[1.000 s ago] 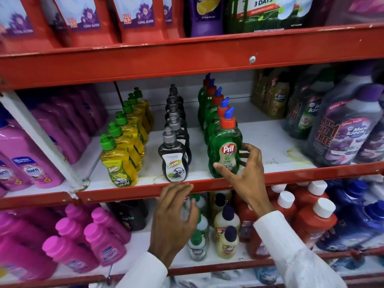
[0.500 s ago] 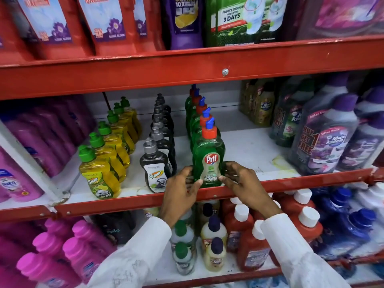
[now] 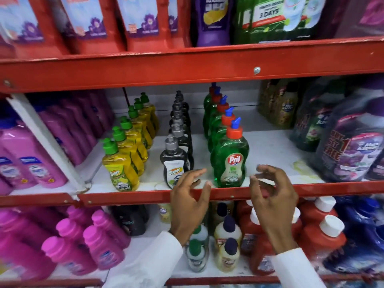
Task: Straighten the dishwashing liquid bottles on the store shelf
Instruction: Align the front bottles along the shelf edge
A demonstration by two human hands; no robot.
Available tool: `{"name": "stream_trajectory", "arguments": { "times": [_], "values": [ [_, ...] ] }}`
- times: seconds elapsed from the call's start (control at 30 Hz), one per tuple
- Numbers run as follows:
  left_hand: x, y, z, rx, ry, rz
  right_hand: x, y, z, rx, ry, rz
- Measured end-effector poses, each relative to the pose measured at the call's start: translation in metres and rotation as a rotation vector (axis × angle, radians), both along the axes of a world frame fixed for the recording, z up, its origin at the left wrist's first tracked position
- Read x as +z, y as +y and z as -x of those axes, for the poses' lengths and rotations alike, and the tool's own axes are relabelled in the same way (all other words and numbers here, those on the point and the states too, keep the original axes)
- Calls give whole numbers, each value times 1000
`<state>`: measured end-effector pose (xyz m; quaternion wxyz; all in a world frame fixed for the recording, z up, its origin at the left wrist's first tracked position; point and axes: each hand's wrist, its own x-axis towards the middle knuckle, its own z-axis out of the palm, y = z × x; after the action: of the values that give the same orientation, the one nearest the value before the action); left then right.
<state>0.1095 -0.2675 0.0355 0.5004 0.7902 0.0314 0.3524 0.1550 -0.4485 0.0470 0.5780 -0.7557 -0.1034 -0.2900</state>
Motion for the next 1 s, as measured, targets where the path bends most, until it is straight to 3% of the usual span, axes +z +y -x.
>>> {"name": "stream_trajectory", "arguments": {
  "times": [0.07,0.13,0.23,0.37,0.5,1.0],
  "values": [
    [5,15,18,169,-177,1,3,22,27,12,-91,23],
    [7,39,22,277,-238,56,2,53,39,175,-38,129],
    [9,73,12,263,-51,83,2,94,26,313,65,298],
    [9,95,-3,104,229,-175,9,119,-1,419,132,435],
    [7,102,-5,35,225,-231,7,119,-6,399,198,488],
    [-3,103,-9,-73,196,-67,-2,123,-3,263,251,466]
  ]
}}
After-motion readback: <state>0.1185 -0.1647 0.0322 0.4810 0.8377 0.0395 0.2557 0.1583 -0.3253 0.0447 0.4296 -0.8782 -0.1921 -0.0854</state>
